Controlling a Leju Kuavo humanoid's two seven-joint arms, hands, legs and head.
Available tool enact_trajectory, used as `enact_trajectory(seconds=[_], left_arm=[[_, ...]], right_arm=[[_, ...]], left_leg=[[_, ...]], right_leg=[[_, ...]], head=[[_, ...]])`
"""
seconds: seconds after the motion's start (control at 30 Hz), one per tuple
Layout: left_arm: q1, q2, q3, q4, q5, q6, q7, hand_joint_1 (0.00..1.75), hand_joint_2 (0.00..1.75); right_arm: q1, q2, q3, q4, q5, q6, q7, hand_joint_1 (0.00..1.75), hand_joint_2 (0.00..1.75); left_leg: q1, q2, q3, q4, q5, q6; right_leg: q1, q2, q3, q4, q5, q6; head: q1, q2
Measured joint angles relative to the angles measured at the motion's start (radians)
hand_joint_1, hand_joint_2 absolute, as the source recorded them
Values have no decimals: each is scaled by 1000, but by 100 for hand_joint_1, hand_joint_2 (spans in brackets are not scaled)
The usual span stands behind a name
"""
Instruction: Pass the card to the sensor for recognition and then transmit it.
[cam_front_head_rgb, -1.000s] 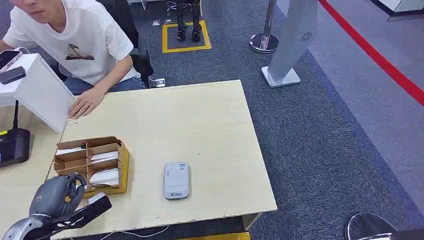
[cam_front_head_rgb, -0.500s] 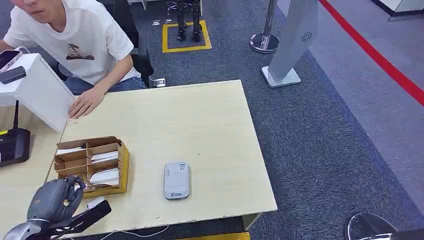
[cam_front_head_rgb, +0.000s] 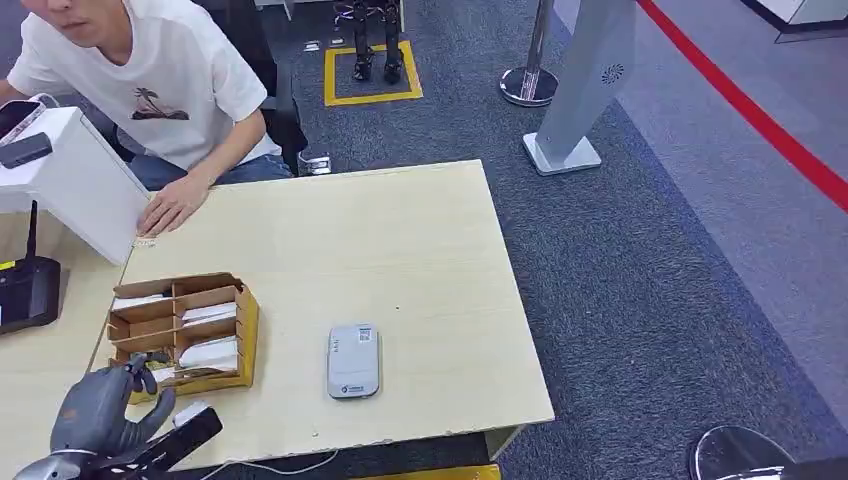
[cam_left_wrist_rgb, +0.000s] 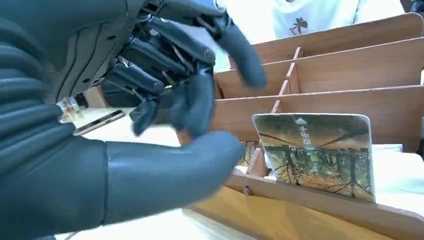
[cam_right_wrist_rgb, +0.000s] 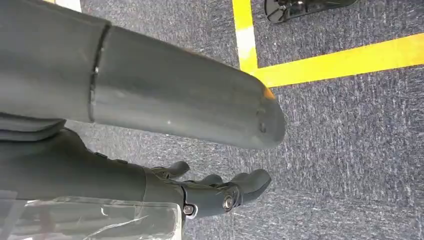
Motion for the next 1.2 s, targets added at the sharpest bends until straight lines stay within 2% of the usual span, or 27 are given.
enact_trajectory(seconds=[0.17,0.2,0.83,1.0,1.2], left_arm=[[0,-9,0,-7,-3,0,0,0,0],[1,-11,0,-8,-3,0,0,0,175],[3,-27,3,-19,-2,-11,3,0,175],[-1,-6,3,-18,19,-62,0,0,175],[-61,30,3,4,51,-127,-9,0,175]], right_arm=[[0,0,0,0,0,0,-2,0,0],[0,0,0,0,0,0,-2,0,0],[0,0,0,0,3,-1,-2,0,0],[-1,0,0,0,6,0,-2,0,0],[-3,0,0,0,20,5,-2,0,0]], left_leg=[[0,0,0,0,0,0],[0,0,0,0,0,0],[0,0,0,0,0,0],[0,0,0,0,0,0],[0,0,0,0,0,0]], right_leg=[[0,0,0,0,0,0],[0,0,0,0,0,0],[0,0,0,0,0,0],[0,0,0,0,0,0],[0,0,0,0,0,0]], head=[[0,0],[0,0],[0,0],[0,0],[0,0]])
